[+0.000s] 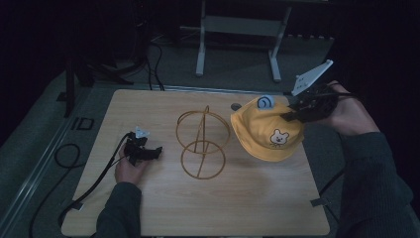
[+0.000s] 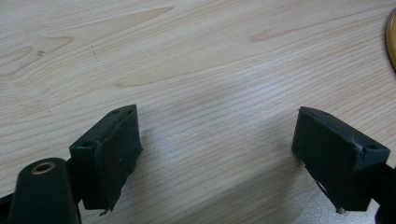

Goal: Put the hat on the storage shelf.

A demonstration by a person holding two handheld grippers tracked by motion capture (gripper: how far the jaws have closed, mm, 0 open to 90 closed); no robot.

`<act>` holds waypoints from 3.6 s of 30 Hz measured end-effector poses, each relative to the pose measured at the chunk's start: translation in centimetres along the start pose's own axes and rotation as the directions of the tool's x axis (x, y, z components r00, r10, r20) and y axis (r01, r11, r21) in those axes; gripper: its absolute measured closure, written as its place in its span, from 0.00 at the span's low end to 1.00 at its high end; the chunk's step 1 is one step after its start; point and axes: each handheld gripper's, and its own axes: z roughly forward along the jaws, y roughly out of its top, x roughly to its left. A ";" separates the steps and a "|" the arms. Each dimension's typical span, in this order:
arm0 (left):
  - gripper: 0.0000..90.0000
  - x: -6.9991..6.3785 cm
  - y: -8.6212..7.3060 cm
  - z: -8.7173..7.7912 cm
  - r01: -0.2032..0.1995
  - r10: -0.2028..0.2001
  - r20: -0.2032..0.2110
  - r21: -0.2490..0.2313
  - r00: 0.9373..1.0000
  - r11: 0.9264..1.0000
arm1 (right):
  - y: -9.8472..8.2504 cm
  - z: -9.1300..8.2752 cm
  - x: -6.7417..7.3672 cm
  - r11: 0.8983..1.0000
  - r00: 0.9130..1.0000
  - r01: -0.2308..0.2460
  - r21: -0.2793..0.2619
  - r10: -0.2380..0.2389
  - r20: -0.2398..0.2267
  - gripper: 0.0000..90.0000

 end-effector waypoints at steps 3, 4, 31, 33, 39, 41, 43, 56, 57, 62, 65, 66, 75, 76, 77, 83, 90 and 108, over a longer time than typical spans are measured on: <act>0.17 0.0 0.0 0.0 0.000 0.000 0.000 0.000 1.000 1.000 | 0.1 0.0 0.0 1.000 1.000 -0.002 -0.008 0.002 0.007 0.83; 0.17 0.0 0.0 0.0 0.000 0.000 0.000 0.000 1.000 1.000 | 0.1 0.0 -0.1 1.000 1.000 -0.002 -0.017 0.003 0.009 0.83; 0.17 0.0 0.0 0.0 0.000 0.000 0.000 0.000 1.000 1.000 | 1.5 -0.4 -0.1 0.996 1.000 -0.007 -0.084 0.008 0.013 0.83; 0.17 0.0 0.0 0.0 0.000 0.000 0.000 0.000 1.000 1.000 | 1.7 -0.4 -0.1 0.996 1.000 -0.004 -0.093 0.005 0.013 0.83; 0.17 0.0 0.0 0.0 0.000 0.000 0.000 0.000 1.000 1.000 | 2.0 -0.3 0.0 0.994 1.000 0.004 -0.110 -0.003 0.010 0.83; 0.17 0.0 0.0 0.0 0.000 0.000 0.000 0.000 1.000 1.000 | 2.2 -0.3 0.0 0.994 1.000 0.005 -0.112 -0.004 0.008 0.83; 0.17 0.0 0.0 0.0 0.000 0.000 0.000 0.000 1.000 1.000 | 2.2 -0.2 0.0 0.993 1.000 0.005 -0.114 -0.004 0.007 0.83; 0.17 0.0 0.0 0.0 0.000 0.000 0.000 0.000 1.000 1.000 | 3.4 0.1 0.2 0.990 1.000 0.022 -0.142 -0.022 0.000 0.83; 0.17 0.0 0.0 0.0 0.000 0.000 0.000 0.000 1.000 1.000 | 3.5 0.1 0.3 0.989 1.000 0.025 -0.144 -0.025 -0.001 0.83; 0.17 0.0 0.0 0.0 0.000 0.000 0.000 0.000 1.000 1.000 | 3.8 0.2 0.3 0.989 1.000 0.029 -0.145 -0.029 -0.002 0.83; 0.17 0.0 0.0 0.0 0.000 0.000 0.000 0.000 1.000 1.000 | 4.0 0.2 0.4 0.989 0.999 0.033 -0.145 -0.034 0.000 0.83; 0.17 0.0 0.0 0.0 0.000 0.000 0.000 0.000 1.000 1.000 | 4.1 0.2 0.4 0.989 0.999 0.034 -0.145 -0.034 0.001 0.83; 0.17 0.0 0.0 0.0 0.000 0.000 0.000 0.000 1.000 1.000 | 4.7 0.3 0.6 0.988 0.999 0.044 -0.148 -0.044 0.003 0.83; 0.17 0.0 0.0 0.0 0.000 0.000 0.000 0.000 1.000 1.000 | 4.8 0.3 0.6 0.988 0.999 0.046 -0.149 -0.046 0.003 0.83; 0.17 0.0 0.0 0.0 0.000 0.000 0.000 0.000 1.000 1.000 | 4.9 0.3 0.7 0.987 0.999 0.048 -0.152 -0.048 0.003 0.83; 0.17 0.0 0.0 0.0 0.000 0.000 0.000 0.000 1.000 1.000 | 5.6 0.3 0.9 0.987 0.998 0.060 -0.149 -0.060 0.005 0.83; 0.17 0.0 0.0 0.0 0.000 0.000 0.000 0.000 1.000 1.000 | 6.2 0.4 1.1 0.986 0.997 0.072 -0.152 -0.072 0.005 0.83; 0.17 0.0 0.0 0.0 0.000 0.000 0.000 0.000 1.000 1.000 | 7.9 0.4 1.7 0.983 0.994 0.105 -0.151 -0.105 0.008 0.83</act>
